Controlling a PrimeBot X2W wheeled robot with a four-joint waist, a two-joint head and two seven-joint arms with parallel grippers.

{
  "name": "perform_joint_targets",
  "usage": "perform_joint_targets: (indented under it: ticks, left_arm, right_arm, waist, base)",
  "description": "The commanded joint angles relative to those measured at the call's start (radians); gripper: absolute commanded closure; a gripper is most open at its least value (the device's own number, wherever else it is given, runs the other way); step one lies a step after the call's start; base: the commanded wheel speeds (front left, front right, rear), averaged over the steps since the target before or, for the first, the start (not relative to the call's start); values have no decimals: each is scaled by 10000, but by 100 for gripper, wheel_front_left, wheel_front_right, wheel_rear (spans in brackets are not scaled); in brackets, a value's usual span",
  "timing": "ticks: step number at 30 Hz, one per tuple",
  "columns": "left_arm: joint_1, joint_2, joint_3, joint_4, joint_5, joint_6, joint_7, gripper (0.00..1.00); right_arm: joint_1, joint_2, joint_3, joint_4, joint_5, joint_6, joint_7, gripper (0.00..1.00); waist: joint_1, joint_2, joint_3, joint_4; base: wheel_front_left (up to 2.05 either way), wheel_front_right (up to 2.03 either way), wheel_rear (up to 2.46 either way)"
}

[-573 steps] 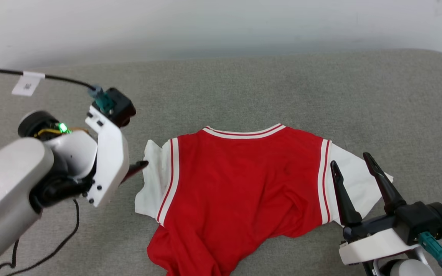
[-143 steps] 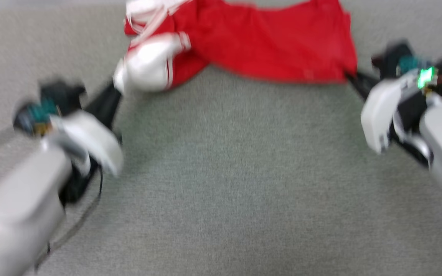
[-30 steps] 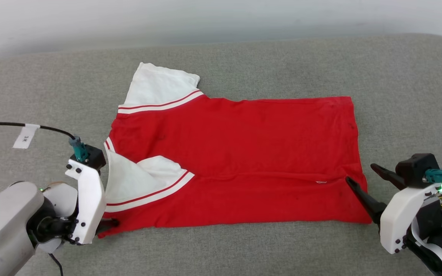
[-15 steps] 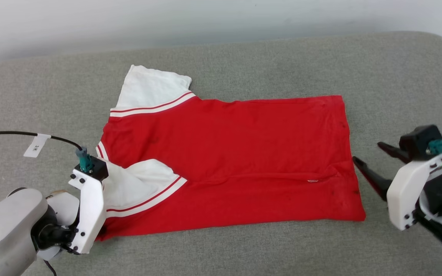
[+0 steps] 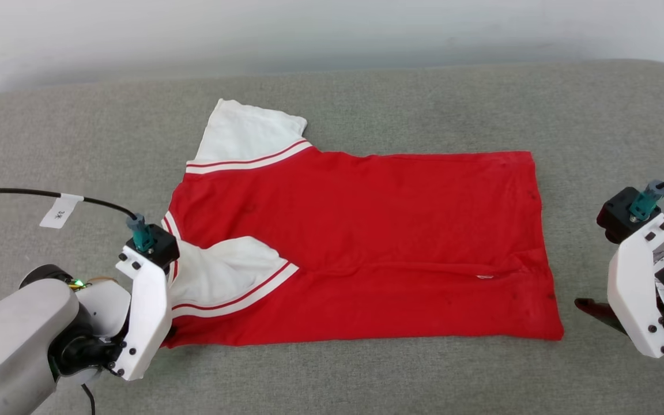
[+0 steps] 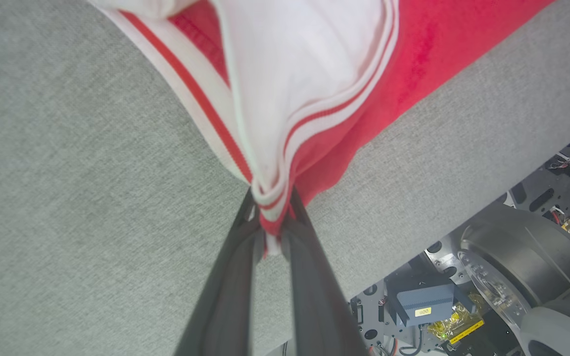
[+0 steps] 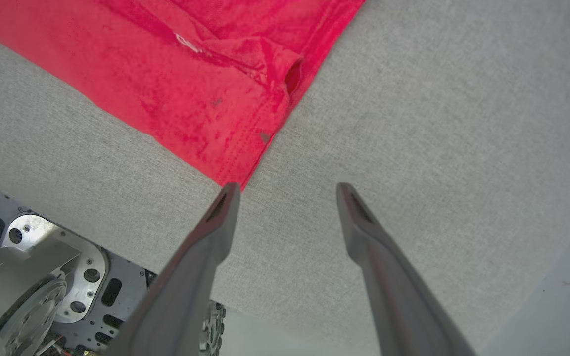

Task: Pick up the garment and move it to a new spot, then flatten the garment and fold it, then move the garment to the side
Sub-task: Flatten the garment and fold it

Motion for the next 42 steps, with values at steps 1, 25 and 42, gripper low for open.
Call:
perform_joint_targets:
  ticks: [1,25,42]
  left_arm:
    - [-111,16,-25,-75,82,-28,-65,100]
    - [102,90,-271,-242,80,-44,-605,100]
    - [1484,539,-642,-1128,-392,302,-987,100]
  right_arm:
    - [-64,139,-67,202,162,-8,108,0]
    - [127,1407,750,2402,267,-8,-1383,100]
    - [1923,-121,581,841,1126,-8,-1896,100]
  waist:
    - [0,0,119,84]
    - [0,0,224,253]
    - [0,0,-148,111]
  base:
    - [0,0,0]
    - [0,0,0]
    - [0,0,0]
